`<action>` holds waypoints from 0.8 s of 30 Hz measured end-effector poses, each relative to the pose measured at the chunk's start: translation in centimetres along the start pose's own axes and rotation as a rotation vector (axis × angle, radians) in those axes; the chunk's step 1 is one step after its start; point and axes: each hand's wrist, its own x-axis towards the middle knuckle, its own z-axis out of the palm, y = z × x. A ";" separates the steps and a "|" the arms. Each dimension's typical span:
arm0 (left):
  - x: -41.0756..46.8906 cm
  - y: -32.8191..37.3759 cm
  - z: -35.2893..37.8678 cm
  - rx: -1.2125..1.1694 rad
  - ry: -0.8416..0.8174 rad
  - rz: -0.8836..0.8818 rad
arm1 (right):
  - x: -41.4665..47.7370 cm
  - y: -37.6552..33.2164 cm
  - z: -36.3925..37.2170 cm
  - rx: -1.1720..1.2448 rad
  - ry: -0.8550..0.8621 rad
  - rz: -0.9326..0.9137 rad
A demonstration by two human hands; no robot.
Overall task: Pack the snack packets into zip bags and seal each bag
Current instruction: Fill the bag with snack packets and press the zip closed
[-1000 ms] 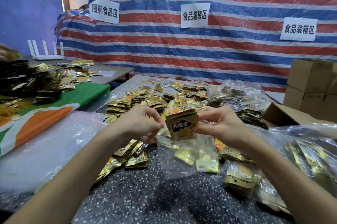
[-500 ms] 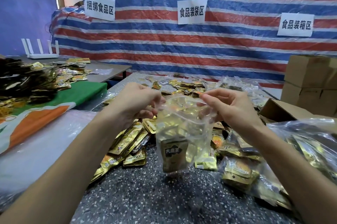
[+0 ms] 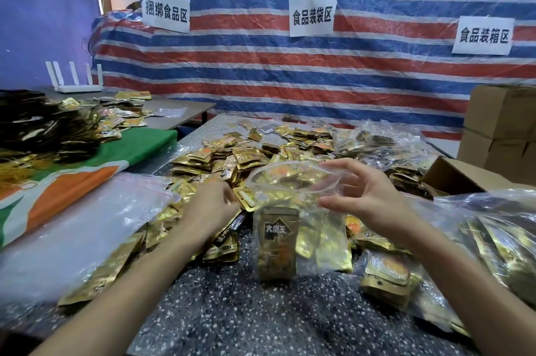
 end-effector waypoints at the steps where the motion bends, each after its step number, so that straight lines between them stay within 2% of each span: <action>1: -0.1 -0.8 1.2 0.142 0.002 -0.035 | 0.1 0.0 0.1 -0.005 0.007 0.000; 4: 0.1 -2.3 3.3 0.369 0.068 -0.032 | 0.2 0.1 0.4 0.006 0.001 0.006; 6: 0.8 -2.4 3.7 0.377 0.067 -0.029 | 0.1 0.1 0.3 0.014 -0.015 0.011; 9: 1.6 -2.3 3.7 0.375 0.014 -0.112 | -0.1 0.0 0.2 0.022 -0.035 0.014; 11: 1.8 -2.4 4.0 0.447 0.013 -0.145 | -0.2 -0.2 0.2 0.018 -0.034 0.017; 14: 1.3 -2.3 4.2 0.545 0.025 -0.108 | -0.3 -0.2 0.2 0.007 -0.024 0.015; 16: 0.9 -2.1 3.7 0.521 0.053 -0.047 | -0.5 -0.2 0.1 -0.009 -0.016 0.003; 18: 0.6 -2.0 2.5 0.373 0.119 0.008 | -0.6 -0.3 0.0 -0.019 -0.012 -0.012; 24: -0.2 1.2 -5.0 -0.453 0.198 -0.070 | -0.7 -0.6 -0.1 -0.055 0.007 -0.043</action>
